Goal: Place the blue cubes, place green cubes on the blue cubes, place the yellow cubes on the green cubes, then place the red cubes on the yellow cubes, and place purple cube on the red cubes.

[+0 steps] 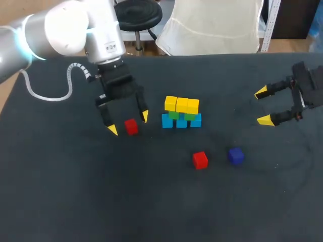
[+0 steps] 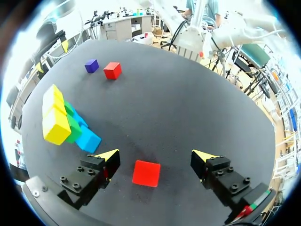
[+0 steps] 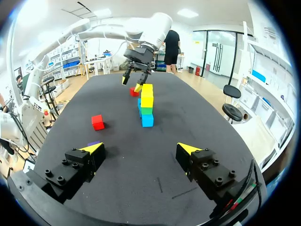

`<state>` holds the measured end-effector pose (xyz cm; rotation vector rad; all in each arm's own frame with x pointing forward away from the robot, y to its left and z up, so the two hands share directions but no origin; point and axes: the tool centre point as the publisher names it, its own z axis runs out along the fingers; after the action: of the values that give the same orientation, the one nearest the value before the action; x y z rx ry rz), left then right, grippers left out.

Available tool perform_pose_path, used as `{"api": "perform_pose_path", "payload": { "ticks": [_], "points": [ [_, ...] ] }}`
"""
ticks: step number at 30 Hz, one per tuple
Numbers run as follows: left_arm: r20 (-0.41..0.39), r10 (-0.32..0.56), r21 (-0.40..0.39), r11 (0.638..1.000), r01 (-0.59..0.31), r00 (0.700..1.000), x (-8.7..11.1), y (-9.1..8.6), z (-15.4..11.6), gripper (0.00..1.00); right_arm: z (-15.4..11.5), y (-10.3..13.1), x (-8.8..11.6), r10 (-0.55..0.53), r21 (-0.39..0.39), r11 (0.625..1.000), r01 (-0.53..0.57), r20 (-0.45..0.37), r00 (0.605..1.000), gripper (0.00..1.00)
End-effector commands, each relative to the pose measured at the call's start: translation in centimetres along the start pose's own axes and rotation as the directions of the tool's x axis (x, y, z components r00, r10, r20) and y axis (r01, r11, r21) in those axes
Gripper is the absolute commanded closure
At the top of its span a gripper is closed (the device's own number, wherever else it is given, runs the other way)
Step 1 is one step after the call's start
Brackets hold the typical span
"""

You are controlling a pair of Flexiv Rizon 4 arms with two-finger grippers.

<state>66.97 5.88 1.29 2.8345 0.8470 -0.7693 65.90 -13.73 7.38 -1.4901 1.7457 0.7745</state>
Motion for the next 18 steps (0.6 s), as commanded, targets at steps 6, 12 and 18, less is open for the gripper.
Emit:
{"api": "perform_pose_path", "payload": {
  "ticks": [6, 12, 18],
  "points": [
    [0.016, 0.005, 0.047, 0.999, -0.005, 1.0, 0.79, 0.8, -0.02, 0.39, 0.07, -0.1, 0.05, -0.001, -0.001, 1.0, 0.001, 0.002, 1.0, 0.0],
    [-0.012, 0.013, 0.045, 0.999, -0.012, 1.0, 0.4, 0.76, 0.05, 0.58, 0.07, -0.1, 0.05, -0.001, -0.001, 1.0, 0.001, 0.002, 1.0, 0.0],
    [-0.02, 0.006, 0.034, 0.999, -0.006, 1.0, 0.28, 0.68, 0.0, 1.0, 0.07, -0.1, 0.05, -0.001, -0.001, 1.0, 0.001, 0.002, 1.0, 0.0]
  ]
}}
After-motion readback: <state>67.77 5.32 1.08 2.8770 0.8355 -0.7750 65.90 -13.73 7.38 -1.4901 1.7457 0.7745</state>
